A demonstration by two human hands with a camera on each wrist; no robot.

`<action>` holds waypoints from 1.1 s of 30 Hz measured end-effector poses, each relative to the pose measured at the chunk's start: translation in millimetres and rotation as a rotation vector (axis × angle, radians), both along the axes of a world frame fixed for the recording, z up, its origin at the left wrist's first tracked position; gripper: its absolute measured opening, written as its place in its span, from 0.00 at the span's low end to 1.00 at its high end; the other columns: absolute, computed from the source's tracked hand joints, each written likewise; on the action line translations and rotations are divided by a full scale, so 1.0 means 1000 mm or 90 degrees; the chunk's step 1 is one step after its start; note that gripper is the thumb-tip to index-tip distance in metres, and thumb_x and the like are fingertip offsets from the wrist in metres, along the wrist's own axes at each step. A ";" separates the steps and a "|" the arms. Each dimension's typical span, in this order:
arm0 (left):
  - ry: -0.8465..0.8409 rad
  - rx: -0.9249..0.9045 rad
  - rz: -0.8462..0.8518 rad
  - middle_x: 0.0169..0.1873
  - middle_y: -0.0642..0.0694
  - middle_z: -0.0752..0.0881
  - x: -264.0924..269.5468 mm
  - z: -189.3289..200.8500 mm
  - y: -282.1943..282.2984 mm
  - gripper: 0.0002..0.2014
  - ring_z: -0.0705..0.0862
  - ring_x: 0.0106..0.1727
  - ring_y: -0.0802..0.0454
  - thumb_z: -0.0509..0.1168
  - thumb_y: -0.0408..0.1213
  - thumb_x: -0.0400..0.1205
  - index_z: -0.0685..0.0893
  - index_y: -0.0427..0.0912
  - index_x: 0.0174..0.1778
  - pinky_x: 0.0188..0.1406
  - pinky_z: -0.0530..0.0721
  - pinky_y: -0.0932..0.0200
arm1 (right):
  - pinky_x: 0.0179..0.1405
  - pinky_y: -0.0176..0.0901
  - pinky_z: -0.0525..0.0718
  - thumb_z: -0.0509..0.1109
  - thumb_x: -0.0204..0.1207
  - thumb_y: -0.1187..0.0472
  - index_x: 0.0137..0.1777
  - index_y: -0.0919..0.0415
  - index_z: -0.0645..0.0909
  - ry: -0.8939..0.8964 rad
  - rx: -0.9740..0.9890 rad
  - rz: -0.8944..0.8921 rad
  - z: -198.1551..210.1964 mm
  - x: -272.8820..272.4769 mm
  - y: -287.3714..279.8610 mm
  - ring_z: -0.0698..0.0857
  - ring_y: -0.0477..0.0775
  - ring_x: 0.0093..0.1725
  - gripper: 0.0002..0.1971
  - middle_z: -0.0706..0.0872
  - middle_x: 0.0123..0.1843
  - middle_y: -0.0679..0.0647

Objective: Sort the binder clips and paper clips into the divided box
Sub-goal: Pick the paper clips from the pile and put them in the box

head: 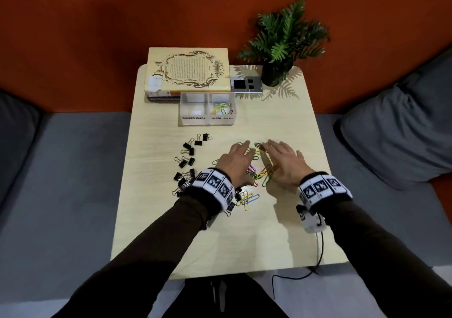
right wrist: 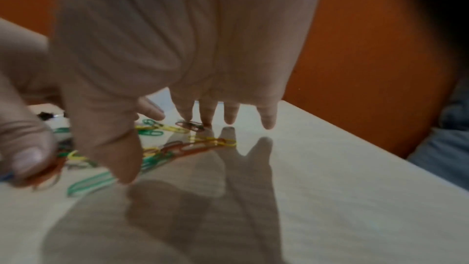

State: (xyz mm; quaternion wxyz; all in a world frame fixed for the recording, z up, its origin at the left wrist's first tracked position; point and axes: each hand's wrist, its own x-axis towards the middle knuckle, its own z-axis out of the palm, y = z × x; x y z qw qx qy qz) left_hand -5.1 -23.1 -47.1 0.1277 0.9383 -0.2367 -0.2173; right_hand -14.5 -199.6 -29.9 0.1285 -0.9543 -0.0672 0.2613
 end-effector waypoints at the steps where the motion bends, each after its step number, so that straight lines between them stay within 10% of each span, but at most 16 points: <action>1: 0.022 0.018 0.012 0.83 0.41 0.57 0.004 -0.001 -0.004 0.46 0.58 0.81 0.39 0.76 0.50 0.70 0.61 0.40 0.80 0.69 0.78 0.41 | 0.78 0.73 0.52 0.71 0.66 0.58 0.78 0.43 0.45 0.025 -0.012 0.014 -0.002 0.001 -0.001 0.49 0.56 0.82 0.46 0.49 0.84 0.47; 8: 0.006 -0.057 0.089 0.58 0.37 0.80 0.005 -0.003 0.005 0.16 0.81 0.58 0.37 0.72 0.31 0.75 0.82 0.34 0.58 0.52 0.84 0.45 | 0.55 0.59 0.83 0.71 0.67 0.68 0.64 0.61 0.78 -0.172 0.174 0.025 -0.022 -0.024 0.006 0.81 0.67 0.57 0.22 0.83 0.59 0.64; 14: 0.021 -0.036 0.147 0.49 0.35 0.88 0.003 0.010 0.013 0.08 0.85 0.51 0.36 0.67 0.30 0.78 0.87 0.35 0.51 0.48 0.86 0.49 | 0.35 0.33 0.68 0.68 0.69 0.68 0.47 0.62 0.86 -0.221 0.235 -0.161 -0.027 -0.036 0.021 0.86 0.63 0.44 0.09 0.88 0.44 0.62; 27: -0.085 -0.160 0.364 0.38 0.38 0.91 0.071 0.071 0.051 0.07 0.87 0.41 0.41 0.73 0.39 0.76 0.92 0.40 0.42 0.39 0.83 0.56 | 0.45 0.53 0.84 0.74 0.68 0.68 0.43 0.63 0.88 -0.206 0.244 -0.276 -0.033 -0.045 0.014 0.87 0.64 0.43 0.05 0.91 0.42 0.63; 33: -0.136 -0.059 0.407 0.42 0.33 0.90 0.125 0.078 0.047 0.08 0.89 0.47 0.35 0.73 0.34 0.76 0.88 0.32 0.43 0.47 0.89 0.46 | 0.44 0.34 0.80 0.74 0.67 0.69 0.42 0.61 0.88 -0.206 0.274 -0.306 -0.033 -0.045 0.016 0.88 0.59 0.43 0.05 0.92 0.42 0.60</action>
